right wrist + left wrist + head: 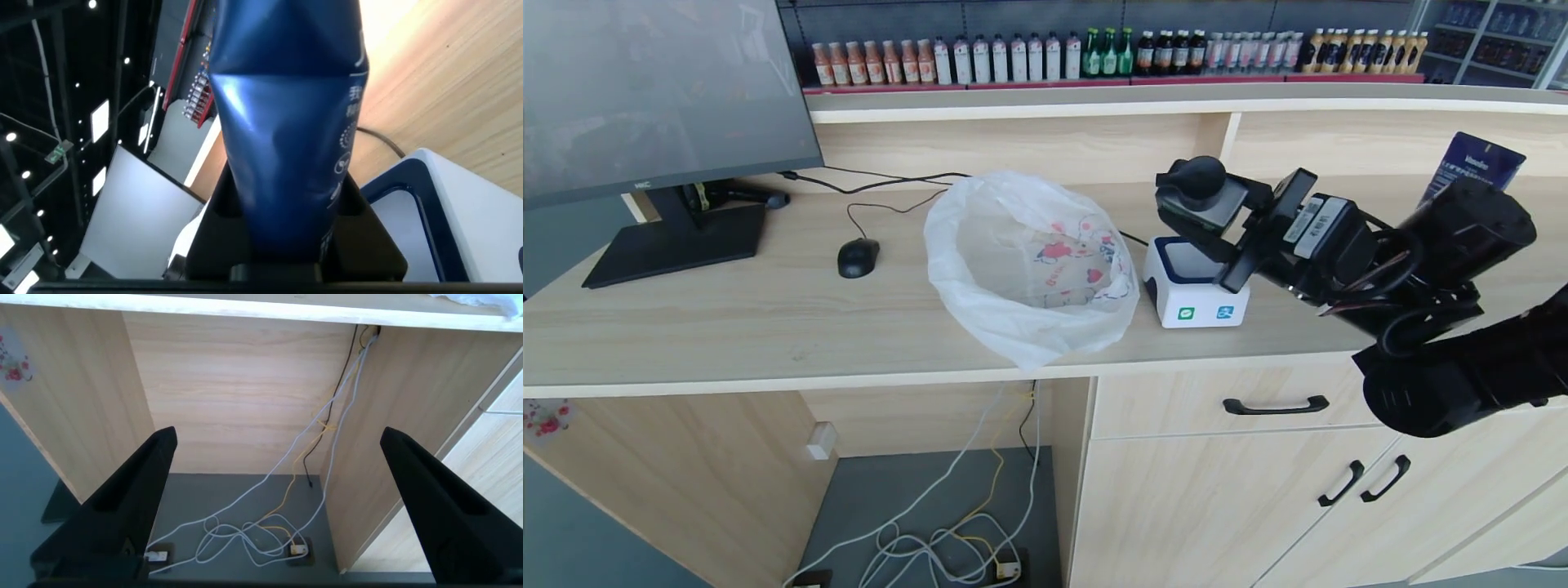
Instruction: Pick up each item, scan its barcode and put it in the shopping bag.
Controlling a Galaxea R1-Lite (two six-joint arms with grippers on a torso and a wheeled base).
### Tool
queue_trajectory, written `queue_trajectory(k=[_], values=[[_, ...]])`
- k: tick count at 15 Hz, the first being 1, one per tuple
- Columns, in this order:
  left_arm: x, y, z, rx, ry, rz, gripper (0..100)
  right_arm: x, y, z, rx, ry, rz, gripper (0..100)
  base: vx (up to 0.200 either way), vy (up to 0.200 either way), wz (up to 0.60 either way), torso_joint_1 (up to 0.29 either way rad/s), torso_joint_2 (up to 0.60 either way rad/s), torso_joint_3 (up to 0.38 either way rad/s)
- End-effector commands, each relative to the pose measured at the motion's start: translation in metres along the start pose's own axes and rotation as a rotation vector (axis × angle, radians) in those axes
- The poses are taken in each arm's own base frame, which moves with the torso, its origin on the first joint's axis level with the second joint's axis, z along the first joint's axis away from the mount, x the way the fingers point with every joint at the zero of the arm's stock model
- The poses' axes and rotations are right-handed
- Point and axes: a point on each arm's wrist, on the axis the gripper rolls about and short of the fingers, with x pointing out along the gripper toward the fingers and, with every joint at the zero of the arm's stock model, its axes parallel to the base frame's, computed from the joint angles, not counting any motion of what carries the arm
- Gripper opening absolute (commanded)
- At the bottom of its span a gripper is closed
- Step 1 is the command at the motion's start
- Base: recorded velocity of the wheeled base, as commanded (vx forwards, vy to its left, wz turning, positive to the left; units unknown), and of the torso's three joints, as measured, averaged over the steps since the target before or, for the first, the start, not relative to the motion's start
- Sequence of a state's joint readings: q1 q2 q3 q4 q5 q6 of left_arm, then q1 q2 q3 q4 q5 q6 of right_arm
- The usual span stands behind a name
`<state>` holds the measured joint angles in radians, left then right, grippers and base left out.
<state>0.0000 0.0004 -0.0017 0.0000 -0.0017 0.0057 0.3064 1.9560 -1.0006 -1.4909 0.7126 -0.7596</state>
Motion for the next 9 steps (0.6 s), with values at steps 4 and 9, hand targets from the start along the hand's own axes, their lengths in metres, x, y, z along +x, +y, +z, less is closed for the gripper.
queue_trajectory(k=[4, 9], values=[[0.0, 0.0, 0.0, 0.0, 0.0, 0.0, 100, -0.002, 0.006, -0.045, -0.04, 0.124, -0.06, 0, 0.0, 0.0, 0.0, 0.0, 0.0, 0.0], [0.0, 0.0, 0.0, 0.0, 0.0, 0.0, 100, -0.004, 0.015, -0.055, -0.057, 0.148, -0.042, 0, 0.0, 0.0, 0.0, 0.0, 0.0, 0.0]])
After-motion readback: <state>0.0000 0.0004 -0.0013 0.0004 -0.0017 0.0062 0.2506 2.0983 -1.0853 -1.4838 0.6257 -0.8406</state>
